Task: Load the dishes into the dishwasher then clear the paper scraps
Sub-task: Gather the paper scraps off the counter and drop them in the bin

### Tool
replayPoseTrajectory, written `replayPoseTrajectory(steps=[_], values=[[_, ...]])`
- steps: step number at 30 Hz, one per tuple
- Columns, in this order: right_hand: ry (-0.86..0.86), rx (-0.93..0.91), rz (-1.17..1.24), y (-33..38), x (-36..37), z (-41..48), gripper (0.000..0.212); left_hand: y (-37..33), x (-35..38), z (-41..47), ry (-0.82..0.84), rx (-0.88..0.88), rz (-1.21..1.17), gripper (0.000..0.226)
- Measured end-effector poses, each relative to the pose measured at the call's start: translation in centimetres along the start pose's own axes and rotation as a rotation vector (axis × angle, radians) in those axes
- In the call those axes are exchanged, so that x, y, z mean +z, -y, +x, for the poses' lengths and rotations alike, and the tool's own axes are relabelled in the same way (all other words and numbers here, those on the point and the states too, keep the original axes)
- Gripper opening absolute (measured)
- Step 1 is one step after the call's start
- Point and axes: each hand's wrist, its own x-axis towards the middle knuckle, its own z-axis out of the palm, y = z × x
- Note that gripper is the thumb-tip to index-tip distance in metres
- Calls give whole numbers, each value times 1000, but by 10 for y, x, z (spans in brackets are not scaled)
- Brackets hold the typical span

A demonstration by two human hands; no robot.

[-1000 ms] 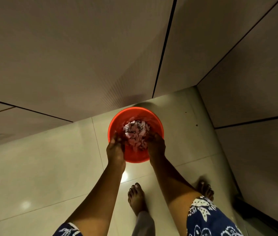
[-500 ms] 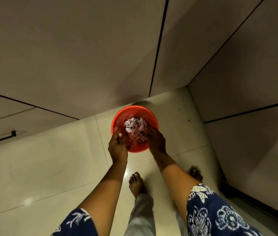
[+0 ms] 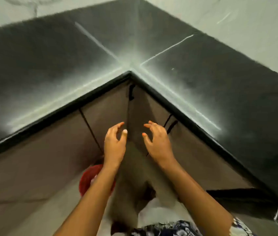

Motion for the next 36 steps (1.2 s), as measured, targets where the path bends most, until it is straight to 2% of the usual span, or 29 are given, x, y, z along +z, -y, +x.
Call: replayPoseTrajectory(steps=[3, 5, 7, 10, 14, 16, 19, 23, 25, 28, 29, 30, 32, 34, 36], values=[[-229, -14, -78, -14, -54, 18, 42, -55, 33, 35, 150, 230, 120, 43], [-347, 23, -161, -28, -80, 29, 43, -80, 58, 58, 234, 300, 211, 55], [-299, 102, -262, -43, -93, 40, 47, -92, 82, 80, 282, 357, 344, 60], [-87, 260, -348, -71, -99, 59, 61, -96, 114, 115, 357, 356, 605, 64], [-39, 352, -415, -92, -99, 80, 90, -102, 141, 168, 396, 355, 804, 76], [-14, 370, -447, -96, -99, 94, 92, -111, 151, 201, 469, 374, 856, 81], [4, 402, -469, -97, -100, 118, 83, -116, 155, 236, 615, 468, 940, 90], [12, 415, -450, -101, -98, 148, 88, -110, 147, 250, 748, 750, 994, 101], [1, 409, -410, -101, -102, 159, 74, -109, 141, 255, 878, 940, 960, 97], [-40, 386, -246, -107, -115, 176, 56, -111, 129, 263, 1138, 1080, 699, 77], [-29, 364, -219, -110, -120, 183, 55, -110, 125, 261, 1160, 1072, 569, 70], [-4, 333, -234, -112, -122, 191, 56, -108, 121, 258, 1105, 1034, 446, 63], [78, 260, -325, -113, -120, 210, 60, -101, 115, 258, 786, 877, 264, 50], [169, 171, -434, -105, -109, 227, 67, -88, 104, 270, 442, 708, 325, 46], [264, 45, -522, -89, -93, 231, 75, -75, 91, 282, 349, 555, 495, 52]])
